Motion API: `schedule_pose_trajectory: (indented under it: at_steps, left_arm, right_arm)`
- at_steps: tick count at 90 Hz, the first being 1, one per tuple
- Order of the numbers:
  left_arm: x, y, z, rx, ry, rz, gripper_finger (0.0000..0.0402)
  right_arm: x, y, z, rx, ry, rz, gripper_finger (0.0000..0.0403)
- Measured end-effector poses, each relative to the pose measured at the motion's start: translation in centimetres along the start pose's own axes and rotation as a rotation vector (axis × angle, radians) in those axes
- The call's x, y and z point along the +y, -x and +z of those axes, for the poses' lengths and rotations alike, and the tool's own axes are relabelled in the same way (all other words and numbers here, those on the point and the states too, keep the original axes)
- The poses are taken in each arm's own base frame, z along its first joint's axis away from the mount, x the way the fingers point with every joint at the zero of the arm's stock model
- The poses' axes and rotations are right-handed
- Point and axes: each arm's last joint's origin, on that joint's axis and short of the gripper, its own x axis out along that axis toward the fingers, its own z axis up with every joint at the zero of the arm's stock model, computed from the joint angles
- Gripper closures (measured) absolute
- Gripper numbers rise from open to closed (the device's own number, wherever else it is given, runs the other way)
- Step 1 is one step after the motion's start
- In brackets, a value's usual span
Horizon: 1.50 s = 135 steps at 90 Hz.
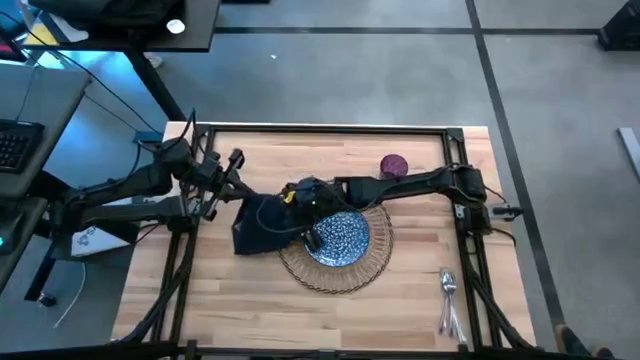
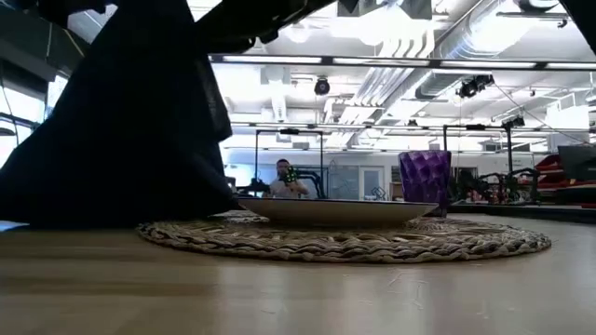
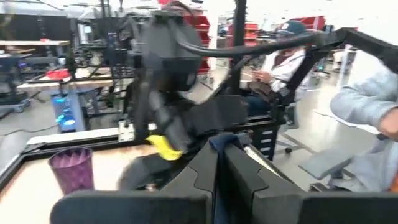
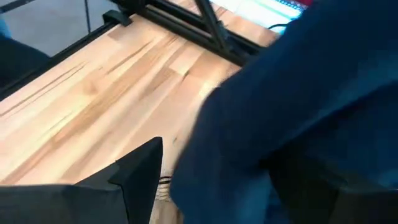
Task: Set table place
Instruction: Fold the blue table napkin
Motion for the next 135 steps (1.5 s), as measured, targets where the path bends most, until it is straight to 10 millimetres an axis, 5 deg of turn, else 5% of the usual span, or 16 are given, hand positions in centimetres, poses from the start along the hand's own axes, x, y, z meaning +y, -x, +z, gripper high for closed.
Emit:
schedule_pose_trajectory:
  at_steps: [38, 63, 80, 104, 120, 135]
  left_arm:
    - [0.3, 0.1, 0.0, 0.002, -0.022, 0.101, 0.0401]
    - [0.4, 0.3, 0.1, -0.002, -0.081, 0.174, 0.0402]
    - [0.6, 0.4, 0.1, 0.005, -0.111, 0.231, 0.0402]
    - [0.8, 0.3, -0.3, 0.05, -0.128, 0.302, 0.0402]
    - [1.2, 0.5, -0.5, 0.092, -0.163, 0.445, 0.0402]
    - [1.9, 0.5, 0.3, 0.093, -0.15, 0.599, 0.0402]
  right_arm:
    - [-1.3, -2.6, -3.3, 0.157, -0.123, -0.122, 0.0151]
    - [-1.3, -2.9, -2.2, 0.063, -0.098, -0.192, 0.016]
    - [-1.0, -3.3, -2.5, 0.082, -0.117, -0.181, 0.0226]
    - [-1.4, -3.2, -2.6, 0.132, -0.032, -0.293, 0.0388]
    - [-1.7, -2.4, -2.7, 0.247, 0.041, -0.389, 0.0397]
    - [-2.6, -0.3, -0.8, 0.36, 0.146, -0.483, 0.0402]
